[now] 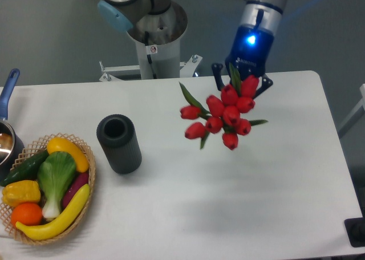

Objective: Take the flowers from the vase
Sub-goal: 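Carry the held tulips away from the vase over the open table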

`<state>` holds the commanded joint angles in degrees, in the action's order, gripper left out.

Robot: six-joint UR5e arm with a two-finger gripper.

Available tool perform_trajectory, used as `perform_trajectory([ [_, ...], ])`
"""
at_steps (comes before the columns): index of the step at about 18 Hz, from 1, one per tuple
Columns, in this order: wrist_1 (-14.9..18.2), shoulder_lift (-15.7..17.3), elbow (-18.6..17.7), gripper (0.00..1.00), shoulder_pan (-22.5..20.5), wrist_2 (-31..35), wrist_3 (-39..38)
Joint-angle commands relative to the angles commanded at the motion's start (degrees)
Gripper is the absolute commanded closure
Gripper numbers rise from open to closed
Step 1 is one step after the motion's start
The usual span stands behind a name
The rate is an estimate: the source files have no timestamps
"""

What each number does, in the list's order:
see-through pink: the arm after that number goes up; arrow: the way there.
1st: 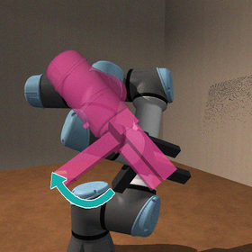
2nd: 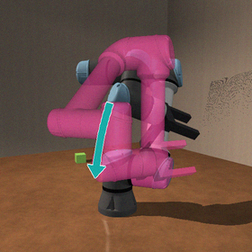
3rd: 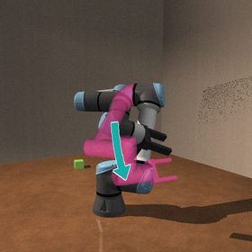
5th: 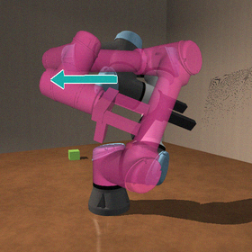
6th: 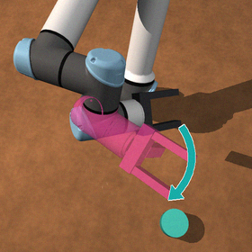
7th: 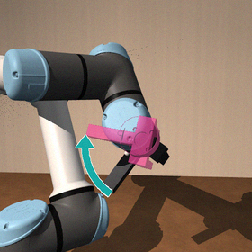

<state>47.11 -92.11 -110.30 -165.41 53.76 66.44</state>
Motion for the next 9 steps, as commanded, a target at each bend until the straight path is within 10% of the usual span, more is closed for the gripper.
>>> perform_trajectory([
  [9, 0.2, -4.5, 0.4, 0.99, 0.7, 16.3, 1.2],
])
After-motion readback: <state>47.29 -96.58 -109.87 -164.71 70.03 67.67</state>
